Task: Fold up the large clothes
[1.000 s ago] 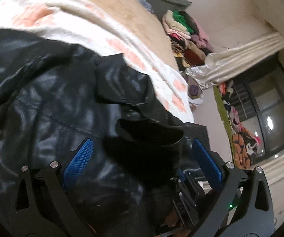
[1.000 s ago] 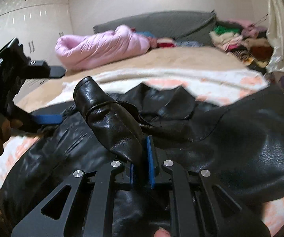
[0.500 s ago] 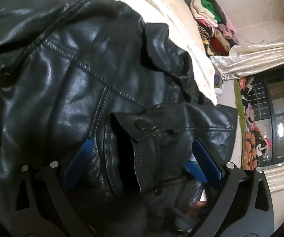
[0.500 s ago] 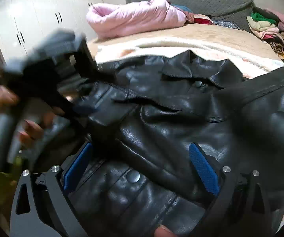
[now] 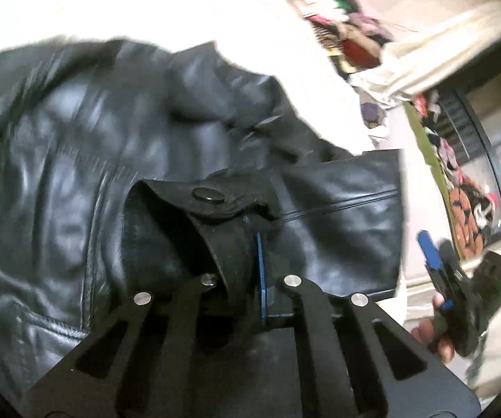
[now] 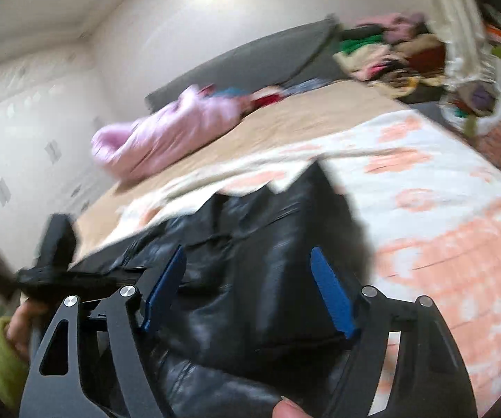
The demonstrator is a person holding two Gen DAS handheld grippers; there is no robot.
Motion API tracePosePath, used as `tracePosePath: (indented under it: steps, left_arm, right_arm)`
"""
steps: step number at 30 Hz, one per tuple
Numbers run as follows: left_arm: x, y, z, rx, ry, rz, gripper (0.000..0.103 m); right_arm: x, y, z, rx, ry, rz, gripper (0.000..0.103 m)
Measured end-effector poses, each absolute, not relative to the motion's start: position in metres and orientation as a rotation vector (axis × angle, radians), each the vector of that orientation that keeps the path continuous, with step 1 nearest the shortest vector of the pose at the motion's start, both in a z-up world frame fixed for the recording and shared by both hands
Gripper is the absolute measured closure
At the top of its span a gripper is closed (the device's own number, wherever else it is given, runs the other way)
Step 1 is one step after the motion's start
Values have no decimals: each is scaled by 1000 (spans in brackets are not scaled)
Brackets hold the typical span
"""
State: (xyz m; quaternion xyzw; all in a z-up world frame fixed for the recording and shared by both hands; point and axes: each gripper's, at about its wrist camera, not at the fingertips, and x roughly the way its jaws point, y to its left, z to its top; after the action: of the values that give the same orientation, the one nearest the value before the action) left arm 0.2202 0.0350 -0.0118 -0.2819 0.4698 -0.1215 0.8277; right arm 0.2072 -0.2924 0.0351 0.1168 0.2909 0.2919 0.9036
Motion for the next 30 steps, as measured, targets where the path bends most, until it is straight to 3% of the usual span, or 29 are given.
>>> tracePosePath:
  steps: [6,12,23,30]
  left_arm:
    - [216,13,83,-530,835,-407,103]
    - [203,49,133,-509,697,-395,103]
    - [204,119,35,-481,864,-199,103]
    - [188,118,11,-402,870,-166,103]
  right_arm:
    - [219,-342,31,350,560,426,37]
    - [223,-348,18,334,576,361,37]
    - [235,-329,2,237,651,313,37]
    - [277,-308,-19,326,756,375,37]
